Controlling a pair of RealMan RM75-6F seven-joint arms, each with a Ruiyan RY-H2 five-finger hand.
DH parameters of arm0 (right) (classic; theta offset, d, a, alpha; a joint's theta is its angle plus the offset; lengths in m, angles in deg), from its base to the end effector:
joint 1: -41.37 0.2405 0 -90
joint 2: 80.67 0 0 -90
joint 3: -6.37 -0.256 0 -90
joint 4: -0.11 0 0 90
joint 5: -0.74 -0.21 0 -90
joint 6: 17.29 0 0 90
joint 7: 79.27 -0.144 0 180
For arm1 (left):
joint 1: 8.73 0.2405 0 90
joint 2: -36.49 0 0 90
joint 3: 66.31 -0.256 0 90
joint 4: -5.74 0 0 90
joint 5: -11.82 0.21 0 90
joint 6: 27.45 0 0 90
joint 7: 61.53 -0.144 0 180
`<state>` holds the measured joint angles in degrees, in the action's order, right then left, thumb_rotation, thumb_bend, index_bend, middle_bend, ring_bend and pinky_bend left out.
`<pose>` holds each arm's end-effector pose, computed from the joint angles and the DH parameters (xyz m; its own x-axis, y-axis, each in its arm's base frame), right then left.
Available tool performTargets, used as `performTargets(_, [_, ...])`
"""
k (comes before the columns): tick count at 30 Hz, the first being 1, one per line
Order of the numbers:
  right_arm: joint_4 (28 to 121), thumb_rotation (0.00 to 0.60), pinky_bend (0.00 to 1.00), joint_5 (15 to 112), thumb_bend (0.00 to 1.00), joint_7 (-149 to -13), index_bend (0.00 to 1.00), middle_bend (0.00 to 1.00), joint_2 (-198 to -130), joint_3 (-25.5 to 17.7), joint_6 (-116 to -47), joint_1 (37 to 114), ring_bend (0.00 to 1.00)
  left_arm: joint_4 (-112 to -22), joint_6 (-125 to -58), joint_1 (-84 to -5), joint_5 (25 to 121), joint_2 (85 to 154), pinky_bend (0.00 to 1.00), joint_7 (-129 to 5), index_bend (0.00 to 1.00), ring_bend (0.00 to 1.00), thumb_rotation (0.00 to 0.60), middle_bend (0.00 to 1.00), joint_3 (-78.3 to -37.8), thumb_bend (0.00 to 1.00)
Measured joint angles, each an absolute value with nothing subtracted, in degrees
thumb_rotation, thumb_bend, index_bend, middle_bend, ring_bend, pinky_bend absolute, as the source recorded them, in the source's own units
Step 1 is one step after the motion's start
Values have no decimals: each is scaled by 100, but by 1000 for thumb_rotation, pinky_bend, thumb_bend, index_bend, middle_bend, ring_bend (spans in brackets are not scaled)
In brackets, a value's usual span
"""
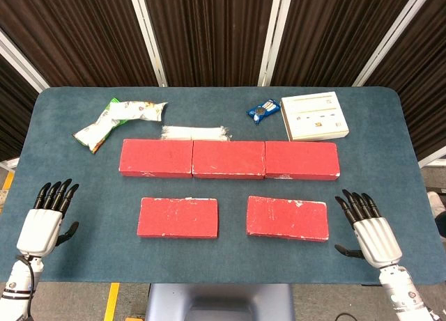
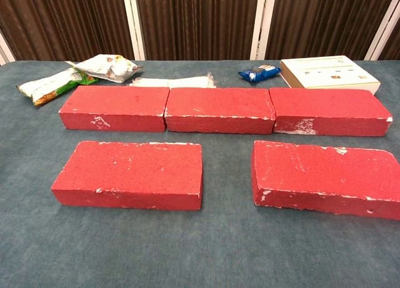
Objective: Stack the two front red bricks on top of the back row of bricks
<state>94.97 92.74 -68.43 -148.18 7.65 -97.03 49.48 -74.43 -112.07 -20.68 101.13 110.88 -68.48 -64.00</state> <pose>-0.2821 -0.1779 0.1095 0.4982 -0.1210 0.8586 -0.8602 -0.1933 0.4719 -0.3036 0.2197 0.1140 0.5336 -0.0557 0.8439 0.8290 -0.1630 -0.5350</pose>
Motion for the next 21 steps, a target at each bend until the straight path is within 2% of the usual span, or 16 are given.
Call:
performTargets(7, [9512, 600, 0, 9356, 100, -6930, 0, 0, -14763, 813, -9701, 4947, 0, -7466, -11190, -2099, 10259, 11121, 34, -6806, 0, 0, 600, 0, -6461, 308])
performTargets(12, [9519, 600, 0, 9468, 100, -7153, 0, 0, -14667, 863, -9771, 4924, 0, -7591, -11014, -2326, 10784, 11134, 32, -6310, 0, 0, 600, 0, -6662, 298])
performTargets(16, [9508, 600, 0, 9587, 100, -7316, 0, 0, -14604, 918, -9756, 4943, 0, -7887, -10519, -2742, 11193, 11108, 28, -6044, 0, 0, 600, 0, -6794, 277])
performTargets(21, [9495, 600, 0, 9680, 101, -7452, 0, 0, -14552, 978, -9707, 4975, 0, -8207, -9600, -3398, 11262, 11191, 15, -5668, 0, 0, 600, 0, -6810, 272])
